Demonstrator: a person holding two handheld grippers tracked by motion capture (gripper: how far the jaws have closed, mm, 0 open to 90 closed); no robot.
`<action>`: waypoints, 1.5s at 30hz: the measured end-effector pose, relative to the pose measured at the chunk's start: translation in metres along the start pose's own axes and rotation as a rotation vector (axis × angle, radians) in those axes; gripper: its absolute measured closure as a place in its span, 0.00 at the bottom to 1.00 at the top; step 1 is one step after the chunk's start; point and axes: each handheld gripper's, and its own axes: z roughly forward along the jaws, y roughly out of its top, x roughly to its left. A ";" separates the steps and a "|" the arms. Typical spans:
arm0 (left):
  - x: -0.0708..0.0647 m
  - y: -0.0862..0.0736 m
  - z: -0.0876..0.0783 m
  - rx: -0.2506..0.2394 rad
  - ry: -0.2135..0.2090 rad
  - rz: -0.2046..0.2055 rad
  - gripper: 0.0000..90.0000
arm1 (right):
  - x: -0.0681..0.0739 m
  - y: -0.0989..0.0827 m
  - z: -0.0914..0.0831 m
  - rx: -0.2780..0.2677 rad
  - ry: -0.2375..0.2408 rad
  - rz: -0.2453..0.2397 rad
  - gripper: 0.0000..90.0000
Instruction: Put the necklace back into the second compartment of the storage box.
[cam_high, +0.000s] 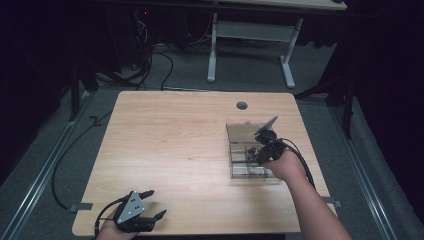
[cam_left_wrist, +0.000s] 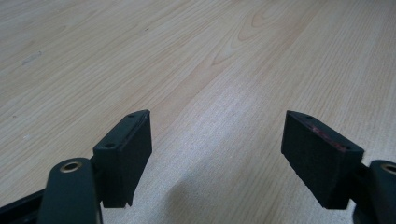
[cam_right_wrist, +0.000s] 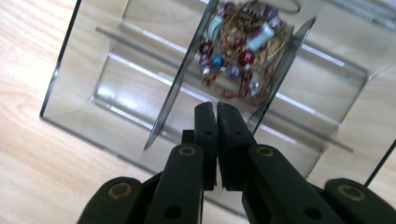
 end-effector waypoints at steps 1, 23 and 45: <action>0.000 0.000 0.000 0.000 0.000 0.000 0.28 | 0.000 -0.002 -0.001 0.001 0.005 -0.003 0.97; 0.000 0.000 0.000 -0.004 0.001 -0.005 0.28 | 0.015 -0.036 -0.013 0.008 0.018 0.001 0.95; 0.000 0.000 0.000 -0.002 0.007 -0.002 0.28 | 0.032 -0.101 0.022 -0.290 0.044 0.009 0.72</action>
